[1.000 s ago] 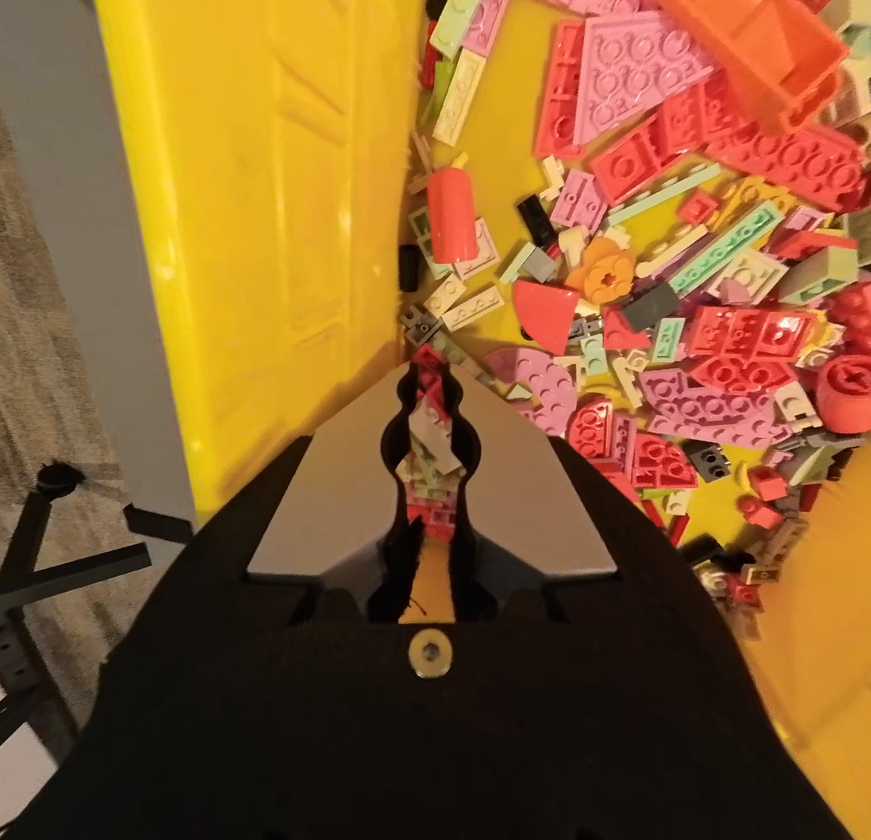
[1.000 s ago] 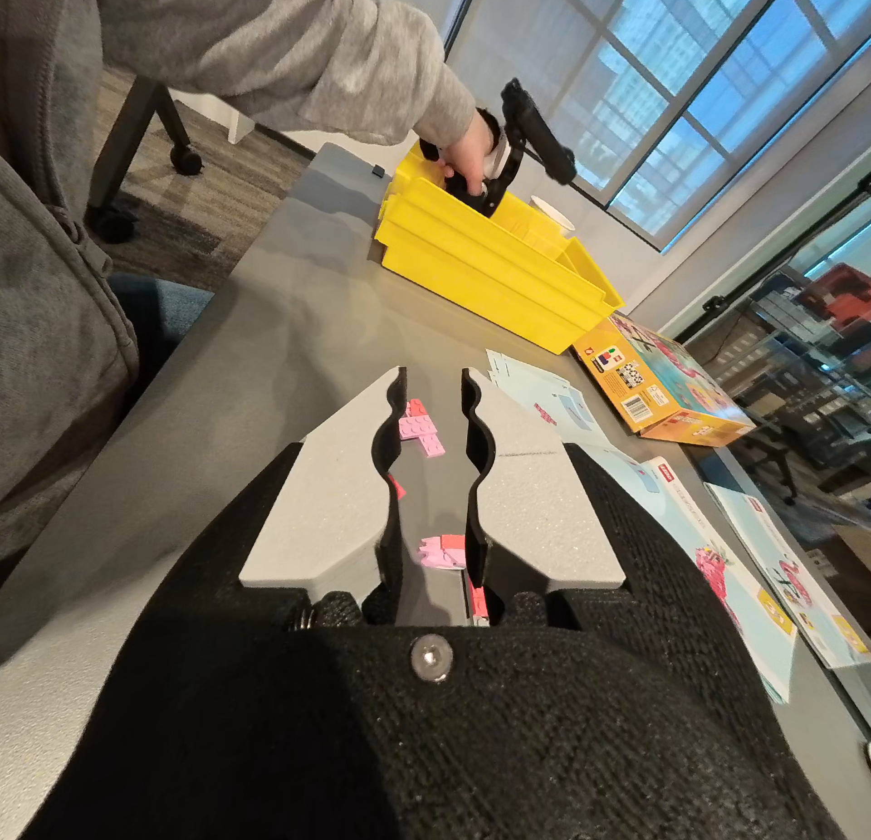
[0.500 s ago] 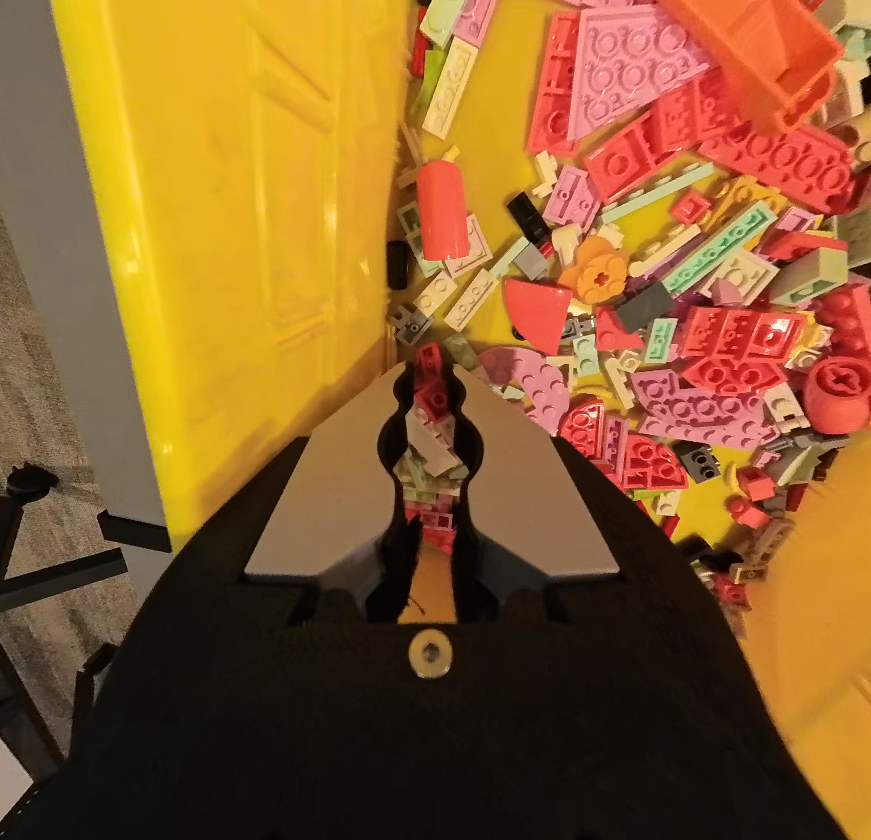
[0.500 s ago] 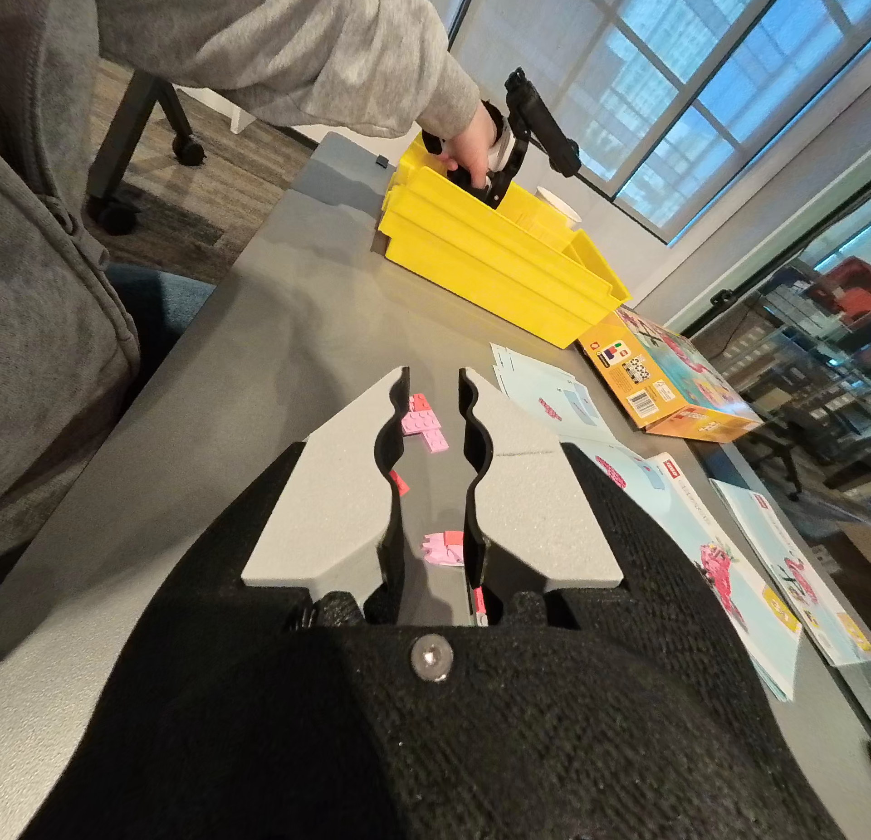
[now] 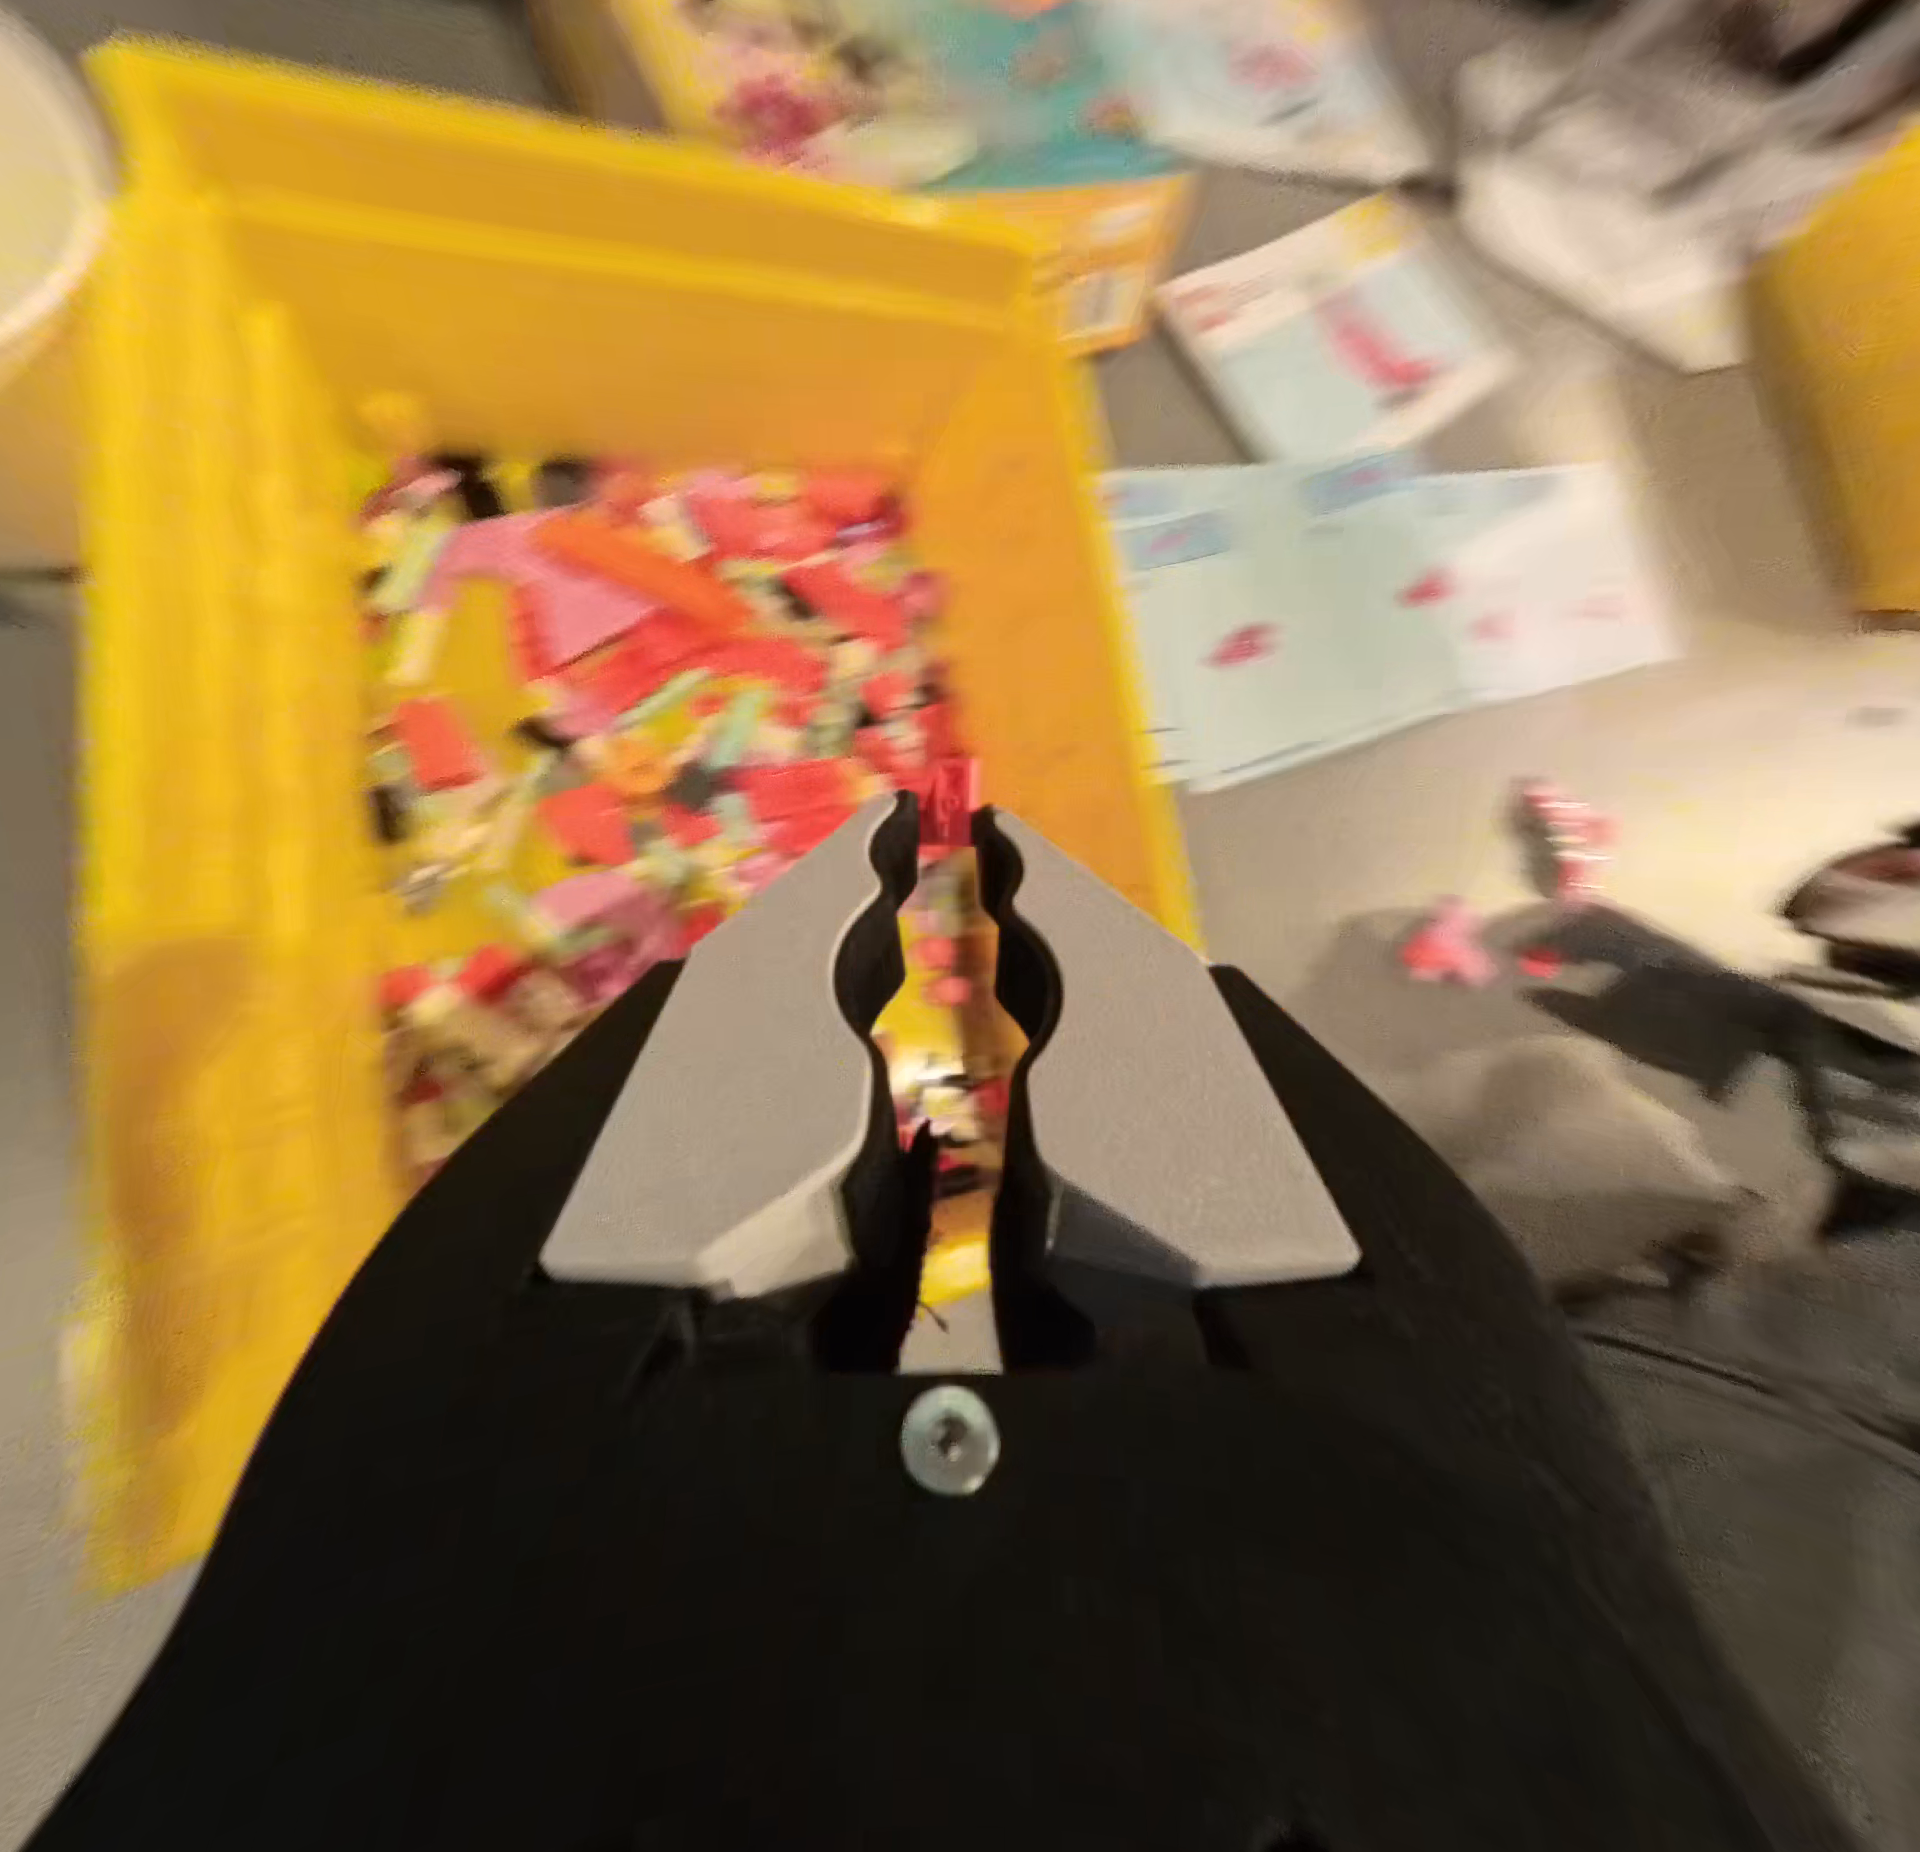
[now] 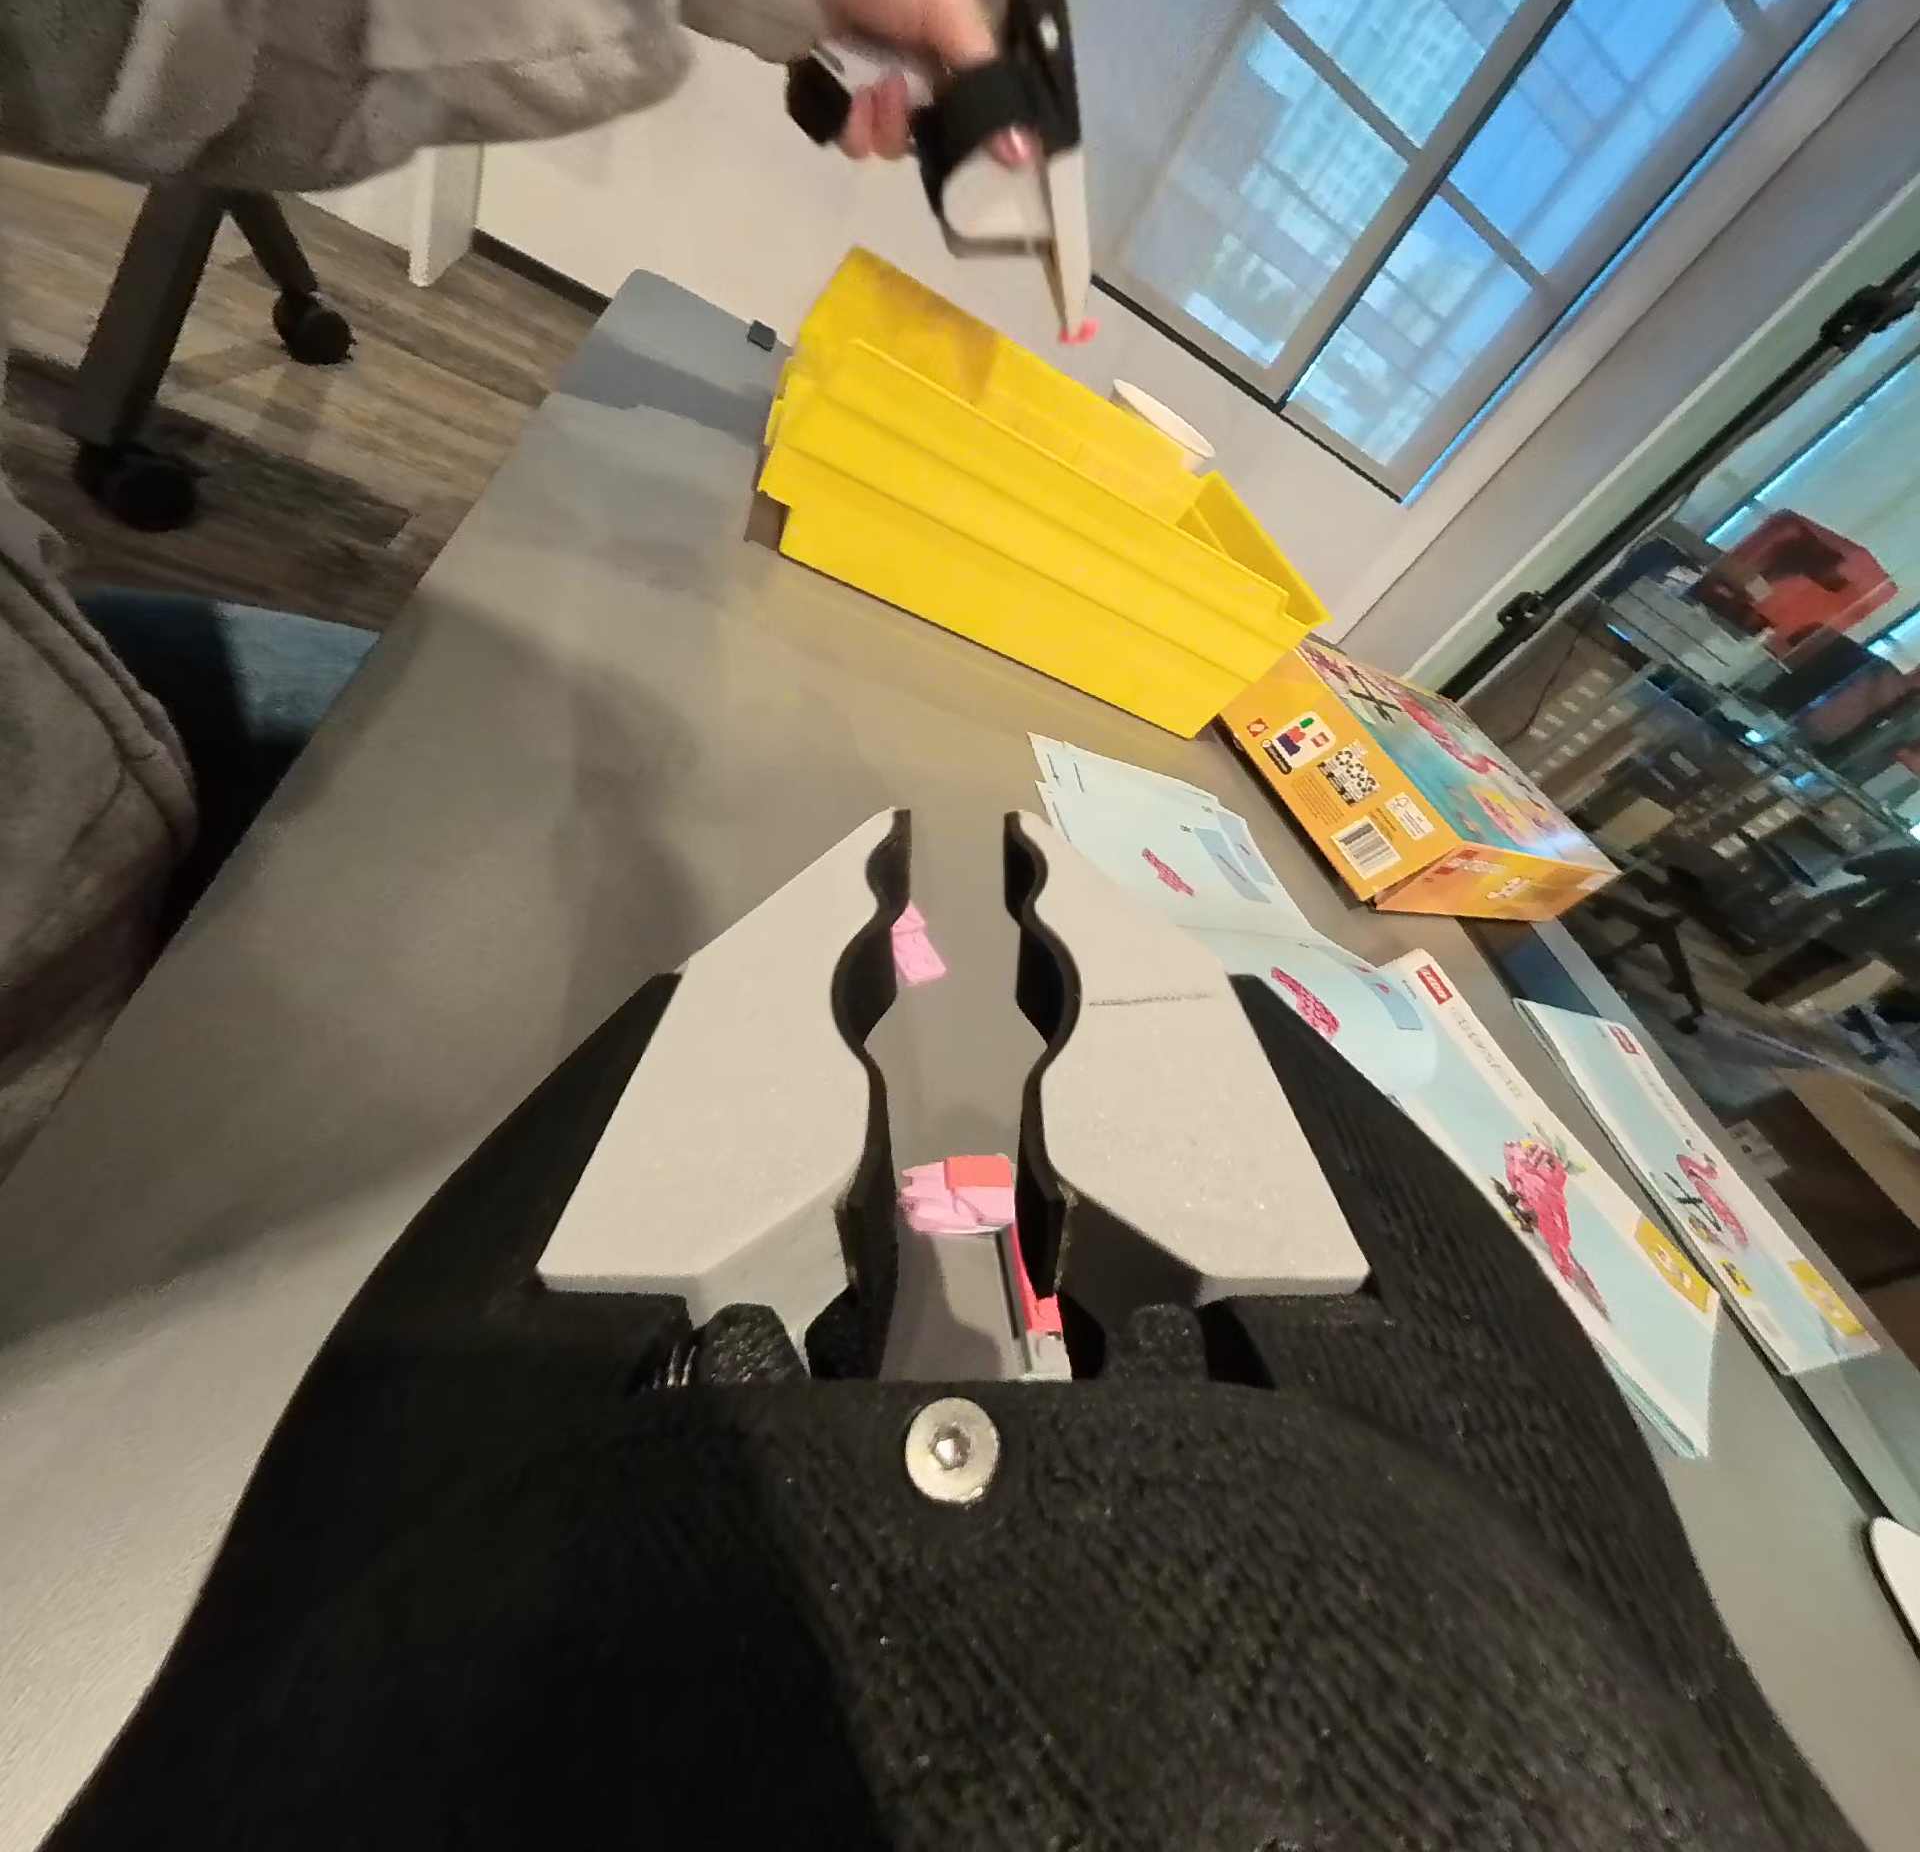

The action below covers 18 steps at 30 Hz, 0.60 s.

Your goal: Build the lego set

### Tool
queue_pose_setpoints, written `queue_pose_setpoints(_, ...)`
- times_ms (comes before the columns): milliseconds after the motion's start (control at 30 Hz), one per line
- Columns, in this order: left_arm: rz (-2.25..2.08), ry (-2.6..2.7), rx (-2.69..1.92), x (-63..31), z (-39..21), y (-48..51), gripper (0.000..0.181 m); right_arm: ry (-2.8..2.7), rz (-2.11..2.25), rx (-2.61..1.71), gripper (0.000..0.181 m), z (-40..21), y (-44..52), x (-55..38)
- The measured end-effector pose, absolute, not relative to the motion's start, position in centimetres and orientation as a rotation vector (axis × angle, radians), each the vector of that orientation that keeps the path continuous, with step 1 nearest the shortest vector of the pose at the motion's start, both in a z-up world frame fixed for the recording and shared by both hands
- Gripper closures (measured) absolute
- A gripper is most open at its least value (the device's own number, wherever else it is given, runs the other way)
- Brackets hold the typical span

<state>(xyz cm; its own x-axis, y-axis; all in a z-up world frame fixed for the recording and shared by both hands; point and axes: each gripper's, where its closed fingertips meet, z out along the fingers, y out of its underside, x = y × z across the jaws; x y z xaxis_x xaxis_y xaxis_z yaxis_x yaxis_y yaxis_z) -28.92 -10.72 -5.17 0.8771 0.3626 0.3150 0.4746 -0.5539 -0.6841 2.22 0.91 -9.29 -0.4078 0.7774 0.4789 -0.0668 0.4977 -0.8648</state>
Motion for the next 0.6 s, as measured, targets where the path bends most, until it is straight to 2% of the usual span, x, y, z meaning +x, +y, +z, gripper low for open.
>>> queue_pose_setpoints(100,-0.310,-0.386,-2.038,-21.3,-0.9,-9.5,0.172,-1.710,1.056,-0.617,0.165,-9.0,1.2,1.9)
queue_pose_setpoints(200,-0.493,-0.215,-1.885,-13.2,0.9,-8.2,0.171,-1.674,1.066,-0.615,0.162,-8.8,1.1,1.7)
queue_pose_setpoints(367,-0.971,-0.053,-1.724,-1.5,-0.9,-6.2,0.172,-1.666,1.125,-0.526,0.153,-8.2,-0.5,1.7)
queue_pose_setpoints(500,-1.324,-0.074,-1.653,1.7,-2.9,-5.3,0.172,-1.749,1.193,-0.360,0.147,-6.4,-2.9,2.7)
queue_pose_setpoints(600,-1.485,-0.122,-1.636,2.5,-4.2,-4.8,0.172,-1.842,1.030,-0.156,0.146,-5.7,-3.8,2.9)
